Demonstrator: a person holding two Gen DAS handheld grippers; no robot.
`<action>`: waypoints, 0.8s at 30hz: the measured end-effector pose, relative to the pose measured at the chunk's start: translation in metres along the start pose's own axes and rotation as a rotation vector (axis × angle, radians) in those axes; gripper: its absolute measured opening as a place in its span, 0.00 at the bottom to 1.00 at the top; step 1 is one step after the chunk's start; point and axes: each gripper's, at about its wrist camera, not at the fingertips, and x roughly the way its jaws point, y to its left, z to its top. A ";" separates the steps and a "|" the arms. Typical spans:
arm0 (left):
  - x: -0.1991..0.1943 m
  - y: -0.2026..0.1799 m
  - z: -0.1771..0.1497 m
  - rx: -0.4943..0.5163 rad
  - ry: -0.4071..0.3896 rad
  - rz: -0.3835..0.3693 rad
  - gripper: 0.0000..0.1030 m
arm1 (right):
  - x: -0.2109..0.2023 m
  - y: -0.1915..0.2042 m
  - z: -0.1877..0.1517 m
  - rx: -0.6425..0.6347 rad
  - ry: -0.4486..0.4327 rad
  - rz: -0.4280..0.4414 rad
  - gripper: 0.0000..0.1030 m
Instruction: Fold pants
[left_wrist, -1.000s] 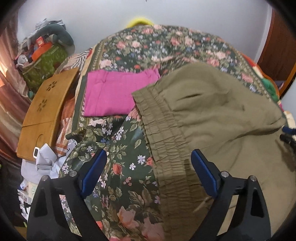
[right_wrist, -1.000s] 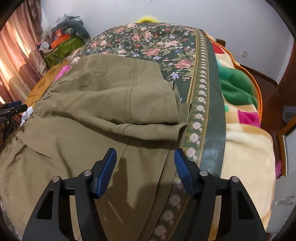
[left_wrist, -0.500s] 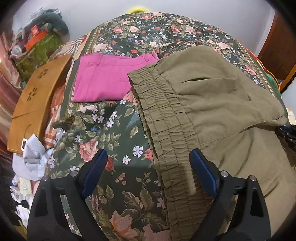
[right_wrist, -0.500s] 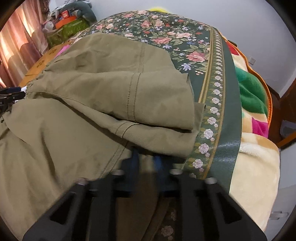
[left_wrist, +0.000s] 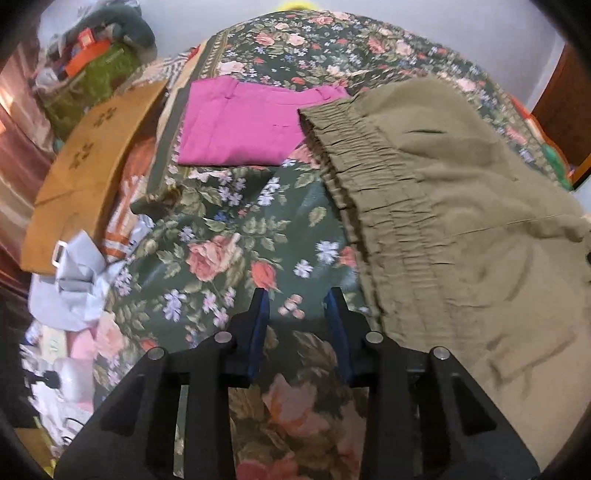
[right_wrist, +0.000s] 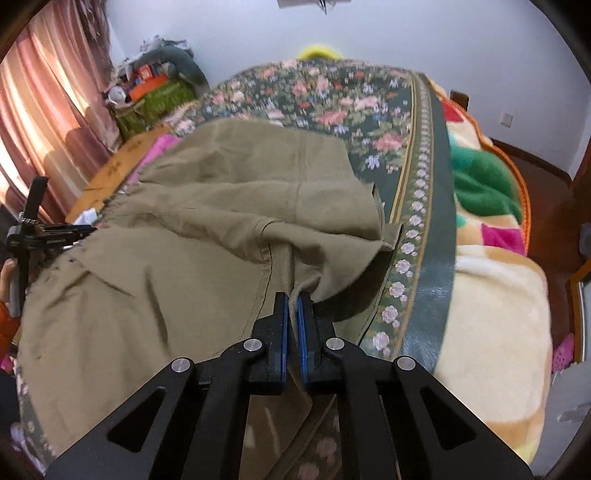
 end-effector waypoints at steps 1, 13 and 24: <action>-0.004 -0.001 0.001 -0.003 -0.009 -0.012 0.34 | -0.004 0.002 0.000 -0.005 -0.007 0.002 0.04; 0.006 -0.048 0.012 0.149 -0.019 0.025 0.74 | -0.004 0.003 -0.009 -0.011 -0.035 -0.046 0.04; 0.005 -0.026 0.003 0.056 -0.030 0.082 0.74 | -0.001 -0.003 -0.014 0.021 -0.002 -0.090 0.06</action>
